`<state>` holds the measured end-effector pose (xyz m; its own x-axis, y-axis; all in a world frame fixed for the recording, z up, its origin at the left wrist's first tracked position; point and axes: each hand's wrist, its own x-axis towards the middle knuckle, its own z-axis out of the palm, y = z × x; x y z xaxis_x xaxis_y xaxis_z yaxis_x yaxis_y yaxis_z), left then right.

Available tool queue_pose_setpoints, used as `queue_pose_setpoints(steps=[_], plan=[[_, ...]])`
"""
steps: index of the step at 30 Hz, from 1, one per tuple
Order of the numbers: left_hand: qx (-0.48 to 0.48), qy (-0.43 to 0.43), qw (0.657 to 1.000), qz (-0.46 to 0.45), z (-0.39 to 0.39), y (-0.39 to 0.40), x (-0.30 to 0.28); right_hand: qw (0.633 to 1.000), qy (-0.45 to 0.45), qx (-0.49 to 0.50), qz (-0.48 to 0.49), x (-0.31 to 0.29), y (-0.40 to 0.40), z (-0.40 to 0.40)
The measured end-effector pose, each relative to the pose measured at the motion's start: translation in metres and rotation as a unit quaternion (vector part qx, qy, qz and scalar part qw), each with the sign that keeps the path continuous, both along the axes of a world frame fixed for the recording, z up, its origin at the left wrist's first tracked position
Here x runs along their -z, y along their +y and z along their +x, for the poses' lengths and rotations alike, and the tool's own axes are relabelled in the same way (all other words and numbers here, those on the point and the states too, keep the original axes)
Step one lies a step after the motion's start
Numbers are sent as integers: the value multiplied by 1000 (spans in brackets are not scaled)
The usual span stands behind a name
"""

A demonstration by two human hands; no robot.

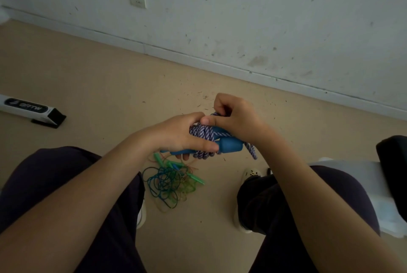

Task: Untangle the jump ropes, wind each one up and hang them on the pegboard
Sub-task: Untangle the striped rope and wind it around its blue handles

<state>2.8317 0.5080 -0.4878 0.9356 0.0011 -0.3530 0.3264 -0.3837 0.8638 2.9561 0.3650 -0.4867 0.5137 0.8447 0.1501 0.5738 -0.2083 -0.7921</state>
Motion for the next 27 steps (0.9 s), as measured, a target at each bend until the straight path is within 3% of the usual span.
queue_pose_setpoints(steps=[9,14,18,22,27], plan=[[-54,-106,992,46,-2,8,-1,982,138,-8,-125,-7,-7,5],[-93,-118,988,22,-3,9,-6,963,264,-3,-57,-7,-9,3],[-199,-137,966,-90,1,13,-10,933,358,-34,6,-4,-10,2],[-243,-157,943,-162,2,23,-14,943,331,-8,-32,2,-8,-1],[-401,-168,895,-96,7,38,-4,962,257,13,-85,-1,-10,-1]])
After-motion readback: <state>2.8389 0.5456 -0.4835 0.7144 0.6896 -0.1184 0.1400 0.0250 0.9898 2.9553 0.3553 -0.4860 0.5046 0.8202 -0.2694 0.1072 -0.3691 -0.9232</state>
